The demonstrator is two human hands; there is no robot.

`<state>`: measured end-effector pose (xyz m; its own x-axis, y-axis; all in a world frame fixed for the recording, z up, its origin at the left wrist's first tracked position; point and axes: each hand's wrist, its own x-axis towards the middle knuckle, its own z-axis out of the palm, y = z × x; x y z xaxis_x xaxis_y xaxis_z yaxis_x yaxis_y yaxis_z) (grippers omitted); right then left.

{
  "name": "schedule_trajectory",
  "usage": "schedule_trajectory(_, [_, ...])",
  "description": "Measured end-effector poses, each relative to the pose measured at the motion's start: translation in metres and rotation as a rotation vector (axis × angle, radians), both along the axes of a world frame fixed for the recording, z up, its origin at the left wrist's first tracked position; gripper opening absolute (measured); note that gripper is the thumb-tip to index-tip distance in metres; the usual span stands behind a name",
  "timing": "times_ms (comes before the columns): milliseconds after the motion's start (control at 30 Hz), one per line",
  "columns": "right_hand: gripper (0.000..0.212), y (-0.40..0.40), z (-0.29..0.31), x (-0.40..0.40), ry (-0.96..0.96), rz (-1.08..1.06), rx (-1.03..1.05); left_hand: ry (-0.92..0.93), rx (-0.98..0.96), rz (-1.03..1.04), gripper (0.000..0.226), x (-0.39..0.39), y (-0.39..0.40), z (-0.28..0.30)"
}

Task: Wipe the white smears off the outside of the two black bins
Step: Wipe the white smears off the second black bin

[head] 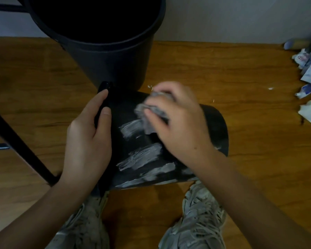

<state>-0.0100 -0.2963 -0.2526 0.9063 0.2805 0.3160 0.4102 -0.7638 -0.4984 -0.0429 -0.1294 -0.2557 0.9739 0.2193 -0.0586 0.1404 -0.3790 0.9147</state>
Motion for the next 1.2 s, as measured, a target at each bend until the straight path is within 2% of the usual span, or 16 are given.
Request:
schedule_trajectory(100, [0.014,0.034,0.004,0.003,-0.026,0.13,-0.044,0.01,-0.028,-0.009,0.038,0.002,0.002,0.0])
schedule_trajectory(233, [0.011,0.027,0.0,-0.013,-0.003,0.162,-0.024,0.019,-0.085,-0.027,0.04,-0.001,0.005,0.0])
schedule_trajectory(433, [0.017,0.019,-0.004,0.003,0.031,0.062,-0.04,0.02,-0.085,-0.056,0.037,-0.002,0.004,0.0])
schedule_trajectory(567, [0.017,0.015,-0.005,-0.015,0.001,0.243,-0.091,0.008,-0.081,-0.068,0.039,-0.007,0.005,-0.002])
schedule_trajectory(733, [0.021,0.016,-0.003,0.004,0.06,0.031,-0.053,0.013,-0.079,-0.063,0.038,-0.001,0.005,-0.003])
schedule_trajectory(867, [0.016,0.024,-0.002,-0.021,-0.02,0.326,-0.087,-0.001,-0.073,-0.078,0.038,-0.002,0.006,-0.004])
schedule_trajectory(900, [0.017,0.022,-0.003,-0.019,-0.024,0.339,-0.091,-0.005,-0.07,-0.076,0.038,-0.003,0.006,-0.003])
schedule_trajectory(1067, [0.016,0.034,-0.004,0.019,0.073,0.053,0.0,-0.015,-0.096,-0.067,0.036,-0.001,0.005,-0.003])
schedule_trajectory(1200, [0.014,0.038,-0.007,0.005,0.021,0.212,0.038,-0.026,-0.104,-0.086,0.038,-0.005,0.005,-0.003])
